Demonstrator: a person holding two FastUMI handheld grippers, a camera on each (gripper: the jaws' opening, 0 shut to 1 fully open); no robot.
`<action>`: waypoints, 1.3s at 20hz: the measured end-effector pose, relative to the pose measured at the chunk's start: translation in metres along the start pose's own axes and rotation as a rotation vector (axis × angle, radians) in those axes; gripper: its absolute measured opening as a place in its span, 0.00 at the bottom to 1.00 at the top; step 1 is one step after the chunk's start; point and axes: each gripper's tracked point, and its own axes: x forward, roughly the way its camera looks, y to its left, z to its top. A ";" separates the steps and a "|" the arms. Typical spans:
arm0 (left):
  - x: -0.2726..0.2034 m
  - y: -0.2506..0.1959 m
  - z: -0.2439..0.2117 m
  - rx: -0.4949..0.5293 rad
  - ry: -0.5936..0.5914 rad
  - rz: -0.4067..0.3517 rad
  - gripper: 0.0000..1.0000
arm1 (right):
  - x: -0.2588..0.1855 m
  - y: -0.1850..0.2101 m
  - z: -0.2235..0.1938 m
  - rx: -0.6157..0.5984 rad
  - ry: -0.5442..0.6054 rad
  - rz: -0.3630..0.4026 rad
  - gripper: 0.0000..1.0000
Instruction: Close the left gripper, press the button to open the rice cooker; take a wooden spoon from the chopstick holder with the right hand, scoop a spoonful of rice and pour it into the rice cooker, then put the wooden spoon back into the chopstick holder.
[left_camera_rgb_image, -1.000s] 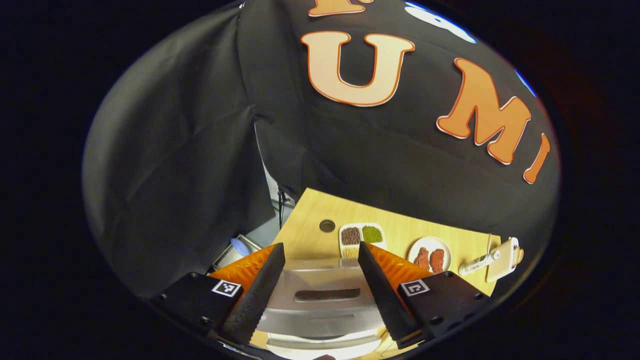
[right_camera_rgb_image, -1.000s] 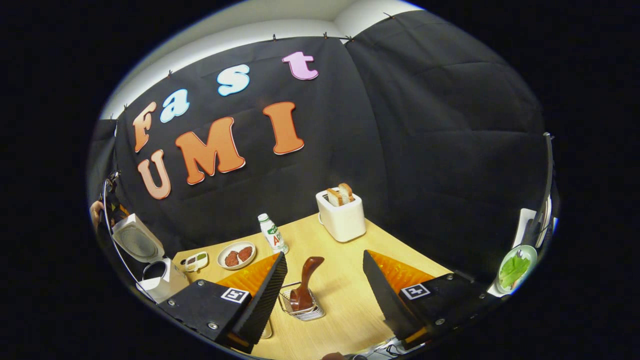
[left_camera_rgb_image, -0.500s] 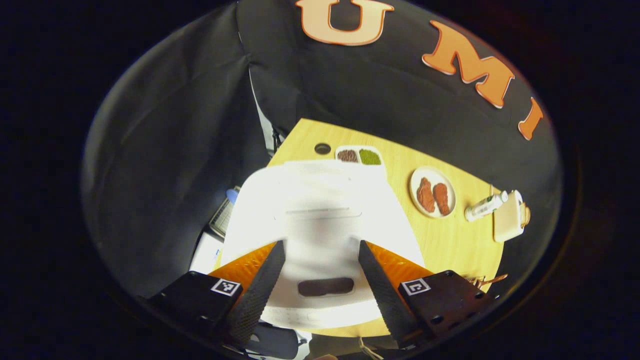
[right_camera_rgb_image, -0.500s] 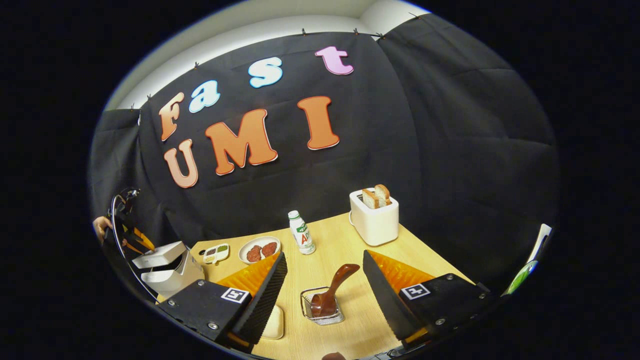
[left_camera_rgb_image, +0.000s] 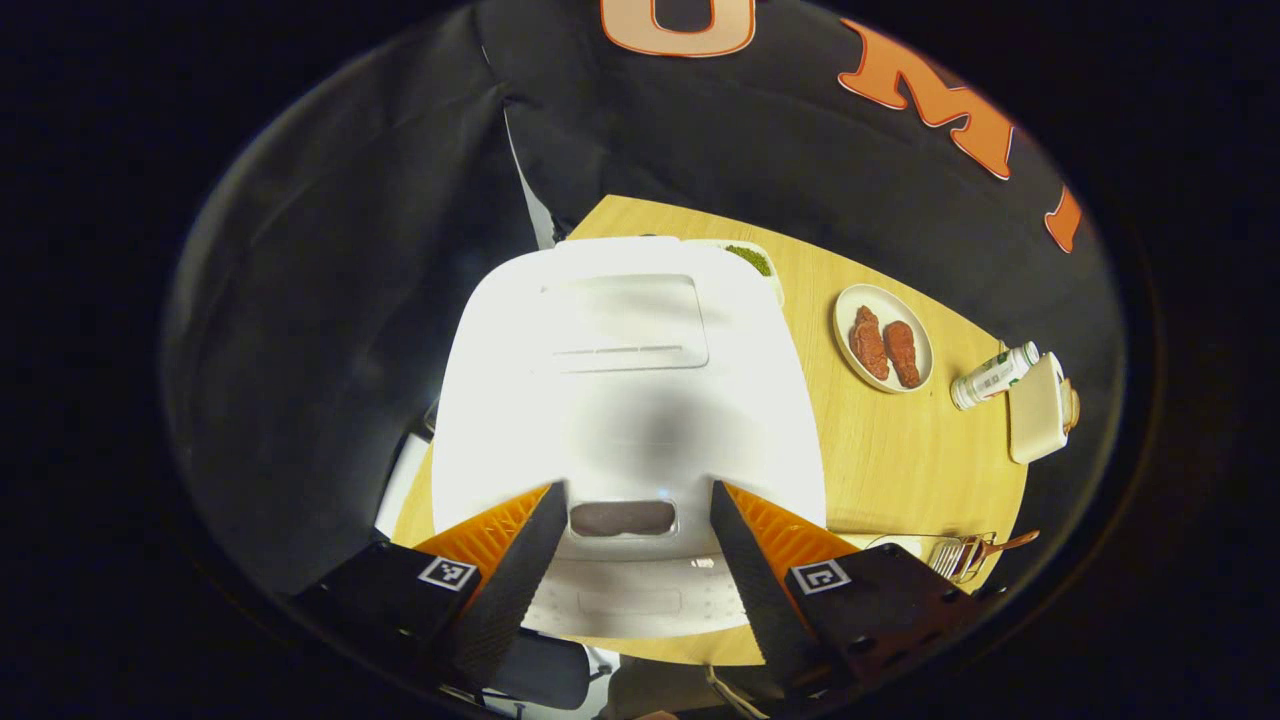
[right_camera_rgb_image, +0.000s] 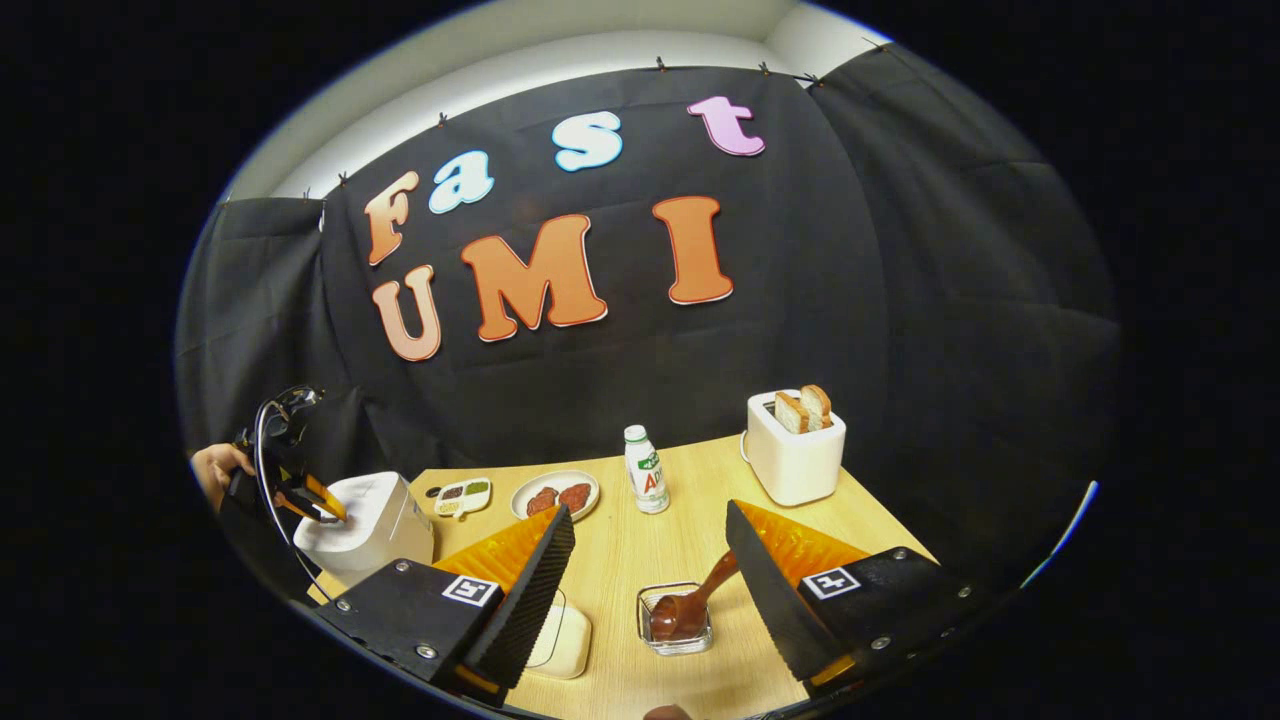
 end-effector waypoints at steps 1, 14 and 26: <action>-0.010 -0.001 0.006 0.012 -0.044 0.004 0.99 | 0.001 0.006 0.004 -0.010 -0.002 0.011 0.95; -0.243 -0.057 0.059 0.135 -0.899 -0.070 0.99 | 0.003 0.096 0.136 -0.198 -0.287 0.107 0.95; -0.299 -0.086 0.017 0.157 -1.178 -0.169 1.00 | 0.007 0.133 0.155 -0.173 -0.371 0.184 0.95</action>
